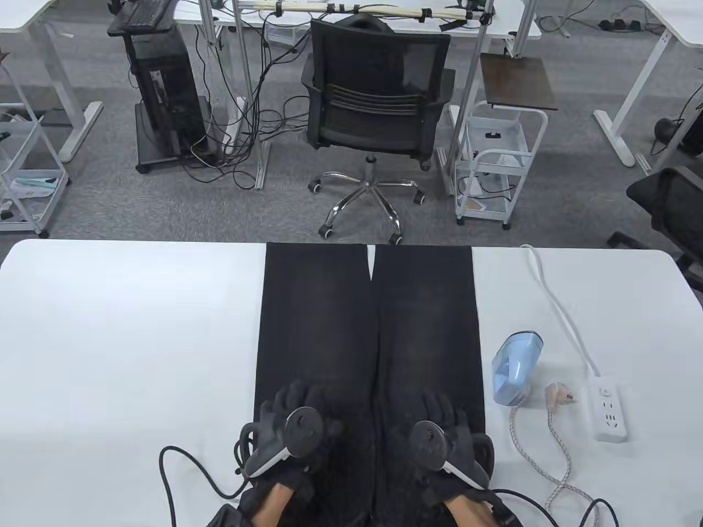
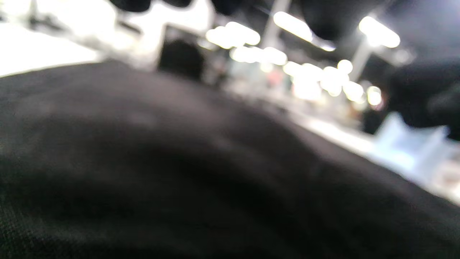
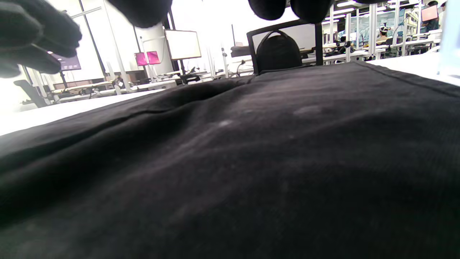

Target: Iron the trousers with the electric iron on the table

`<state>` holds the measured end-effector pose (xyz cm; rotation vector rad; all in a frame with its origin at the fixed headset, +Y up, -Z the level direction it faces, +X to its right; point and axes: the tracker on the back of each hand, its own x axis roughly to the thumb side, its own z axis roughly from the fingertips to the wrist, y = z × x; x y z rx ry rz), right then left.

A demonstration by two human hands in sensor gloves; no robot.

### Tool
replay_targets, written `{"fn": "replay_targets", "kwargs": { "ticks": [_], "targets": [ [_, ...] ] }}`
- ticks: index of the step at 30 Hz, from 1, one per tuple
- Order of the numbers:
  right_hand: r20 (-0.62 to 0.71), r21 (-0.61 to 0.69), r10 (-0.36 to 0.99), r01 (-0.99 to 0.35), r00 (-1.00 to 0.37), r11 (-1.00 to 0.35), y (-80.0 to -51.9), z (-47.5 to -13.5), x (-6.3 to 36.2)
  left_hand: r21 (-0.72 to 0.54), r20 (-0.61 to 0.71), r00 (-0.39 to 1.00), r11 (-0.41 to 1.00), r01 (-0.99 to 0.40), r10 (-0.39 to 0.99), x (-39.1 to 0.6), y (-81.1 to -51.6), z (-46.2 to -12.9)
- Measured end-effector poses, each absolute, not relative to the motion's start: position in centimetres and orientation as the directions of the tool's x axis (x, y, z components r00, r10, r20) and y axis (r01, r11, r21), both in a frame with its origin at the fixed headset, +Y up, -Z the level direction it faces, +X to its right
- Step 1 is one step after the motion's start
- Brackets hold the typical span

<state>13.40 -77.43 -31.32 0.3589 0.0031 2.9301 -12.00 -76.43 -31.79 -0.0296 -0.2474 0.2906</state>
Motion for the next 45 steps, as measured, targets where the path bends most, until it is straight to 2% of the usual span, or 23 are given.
{"fn": "replay_targets", "kwargs": {
  "ticks": [13, 16, 19, 24, 26, 30, 32, 34, 38, 41, 45],
  "targets": [
    [0.231, 0.019, 0.182, -0.182, -0.956, -0.983, -77.5, -31.4, 13.4, -0.04, 0.231, 0.93, 0.958, -0.285, 0.287, -12.2, -76.2, -31.8],
    [0.228, -0.004, 0.203, -0.209, -0.952, -0.978, -76.7, -31.3, 13.6, -0.047, 0.235, 0.929, 0.958, -0.282, 0.285, -12.1, -76.2, -31.7],
    [0.206, -0.062, 0.252, -0.27, -0.945, -0.961, -74.3, -30.8, 14.2, -0.05, 0.245, 0.927, 0.958, -0.282, 0.285, -12.0, -76.2, -31.8],
    [0.16, -0.155, 0.369, -0.392, -0.916, -0.907, -67.7, -29.5, 17.1, -0.053, 0.252, 0.922, 0.956, -0.289, 0.293, -12.0, -76.3, -31.8],
    [0.133, -0.178, 0.406, -0.424, -0.904, -0.888, -64.4, -29.2, 19.7, -0.066, 0.254, 0.922, 0.956, -0.284, 0.292, -11.9, -76.4, -31.9],
    [0.029, -0.265, 0.409, -0.402, -0.912, -0.877, -61.0, -29.4, 24.8, -0.084, 0.26, 0.922, 0.958, -0.274, 0.287, -11.6, -76.6, -32.0],
    [-0.038, -0.286, 0.401, -0.374, -0.915, -0.882, -60.3, -30.0, 27.6, -0.089, 0.262, 0.922, 0.959, -0.27, 0.284, -11.5, -76.7, -32.0],
    [-0.119, -0.29, 0.365, -0.32, -0.923, -0.902, -60.6, -30.9, 30.1, -0.092, 0.265, 0.922, 0.959, -0.268, 0.283, -11.4, -76.7, -32.1],
    [-0.247, -0.23, 0.282, -0.226, -0.927, -0.946, -63.9, -33.3, 34.3, -0.094, 0.272, 0.92, 0.959, -0.266, 0.282, -11.1, -76.7, -32.0],
    [-0.325, -0.138, 0.25, -0.215, -0.912, -0.967, -68.5, -35.3, 36.7, -0.099, 0.276, 0.919, 0.96, -0.263, 0.281, -11.0, -76.7, -31.9],
    [-0.368, -0.008, 0.192, -0.204, -0.91, -0.979, -73.9, -36.8, 37.7, -0.101, 0.281, 0.917, 0.959, -0.266, 0.284, -10.9, -76.7, -31.8]
  ]
}}
